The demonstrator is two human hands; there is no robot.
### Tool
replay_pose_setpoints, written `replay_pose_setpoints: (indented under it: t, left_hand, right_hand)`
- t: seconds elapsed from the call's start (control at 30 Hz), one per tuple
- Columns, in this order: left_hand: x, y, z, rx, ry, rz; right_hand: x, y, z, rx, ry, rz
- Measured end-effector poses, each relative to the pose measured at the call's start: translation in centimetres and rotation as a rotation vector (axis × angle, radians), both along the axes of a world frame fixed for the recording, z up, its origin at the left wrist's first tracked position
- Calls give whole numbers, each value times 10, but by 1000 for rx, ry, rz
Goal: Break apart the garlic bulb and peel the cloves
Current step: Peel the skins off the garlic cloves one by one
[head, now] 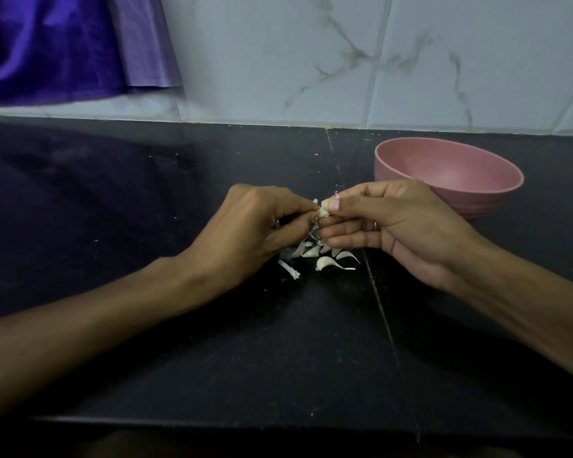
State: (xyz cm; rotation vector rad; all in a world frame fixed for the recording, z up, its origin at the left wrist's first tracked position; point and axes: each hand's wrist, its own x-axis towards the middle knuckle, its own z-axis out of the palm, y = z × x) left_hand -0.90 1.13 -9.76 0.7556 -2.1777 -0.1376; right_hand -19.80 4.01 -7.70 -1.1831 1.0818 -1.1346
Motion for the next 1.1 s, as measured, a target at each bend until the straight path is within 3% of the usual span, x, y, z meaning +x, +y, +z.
replay_pose_setpoints:
  t: [0.23,0.47,0.6,1.1]
  left_hand:
    - [0,-1,-1,36,48,2]
    - [-1,-3,-3,356,204,-5]
    - [-1,-2,0,446,234,-64]
    - [1,-1,1,78,-3,-33]
  right_hand:
    - [1,2,1,-5,2,6]
    - [-1,1,2,-40,12,13]
    - [-2,0,3,-49,12,-1]
    - [0,0,0,-59,27,-15]
